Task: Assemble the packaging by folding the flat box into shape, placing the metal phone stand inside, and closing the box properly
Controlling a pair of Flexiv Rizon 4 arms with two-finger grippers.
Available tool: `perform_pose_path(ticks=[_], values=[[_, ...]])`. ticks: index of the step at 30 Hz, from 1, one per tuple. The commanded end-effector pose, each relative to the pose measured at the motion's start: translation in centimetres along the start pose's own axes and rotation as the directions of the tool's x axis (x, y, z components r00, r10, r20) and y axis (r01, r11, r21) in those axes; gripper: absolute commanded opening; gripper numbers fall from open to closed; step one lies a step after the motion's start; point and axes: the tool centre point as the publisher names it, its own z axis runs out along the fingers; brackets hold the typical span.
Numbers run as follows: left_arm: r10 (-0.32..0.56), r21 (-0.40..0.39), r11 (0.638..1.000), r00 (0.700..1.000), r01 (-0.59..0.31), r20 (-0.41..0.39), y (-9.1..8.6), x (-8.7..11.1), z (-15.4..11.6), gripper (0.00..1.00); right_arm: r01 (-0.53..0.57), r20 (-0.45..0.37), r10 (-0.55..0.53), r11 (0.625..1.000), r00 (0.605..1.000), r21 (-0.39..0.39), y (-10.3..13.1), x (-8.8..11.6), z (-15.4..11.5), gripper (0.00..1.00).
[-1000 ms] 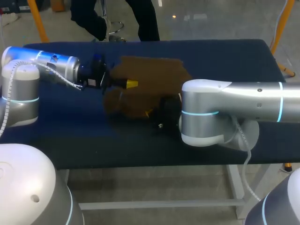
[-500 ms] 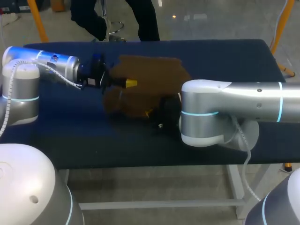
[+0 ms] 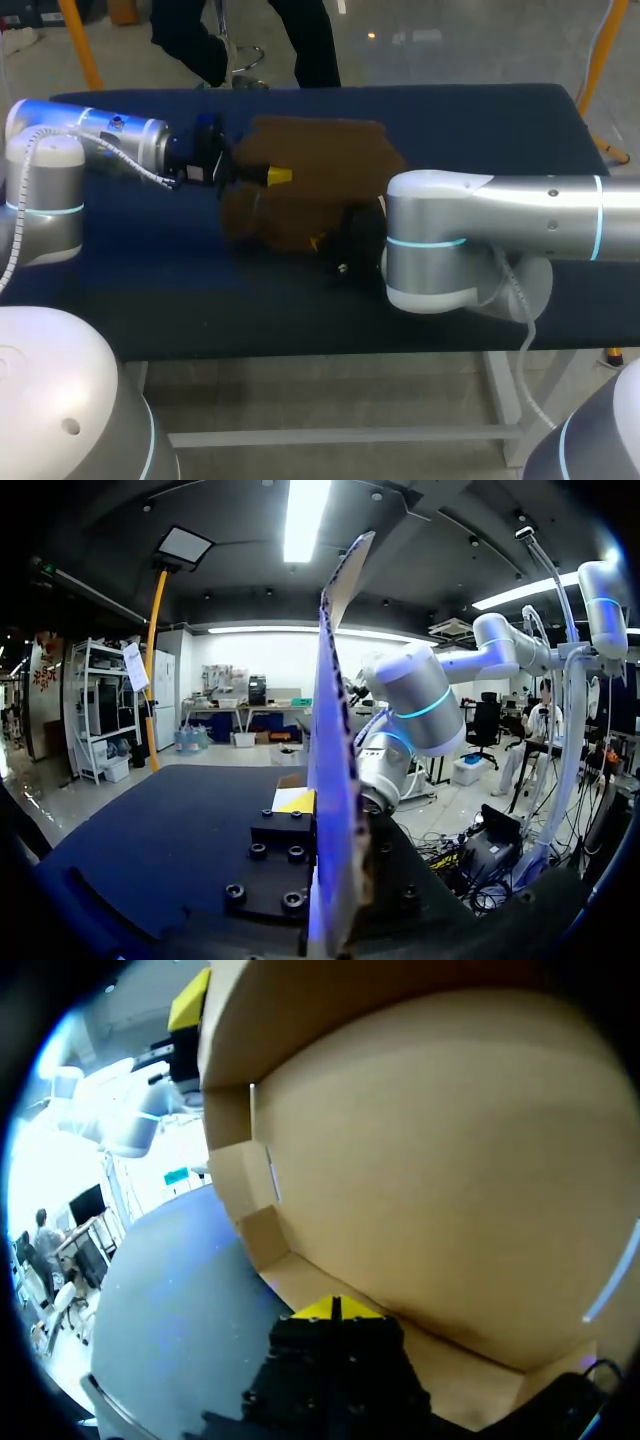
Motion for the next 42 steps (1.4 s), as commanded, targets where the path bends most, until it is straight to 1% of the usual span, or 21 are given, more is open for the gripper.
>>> perform_pose_path(ticks=[1,42], values=[[-0.002,0.005,1.000,1.000,0.002,-0.007,0.44,-0.26,-0.13,0.00,0.000,0.004,0.000,1.000,1.000,0.001,-0.43,0.06,0.47,0.00],[-0.011,-0.012,1.000,1.000,0.011,0.010,0.51,-0.98,-0.23,0.00,0.000,0.004,0.000,1.000,1.000,0.001,-0.43,0.06,0.47,0.00]])
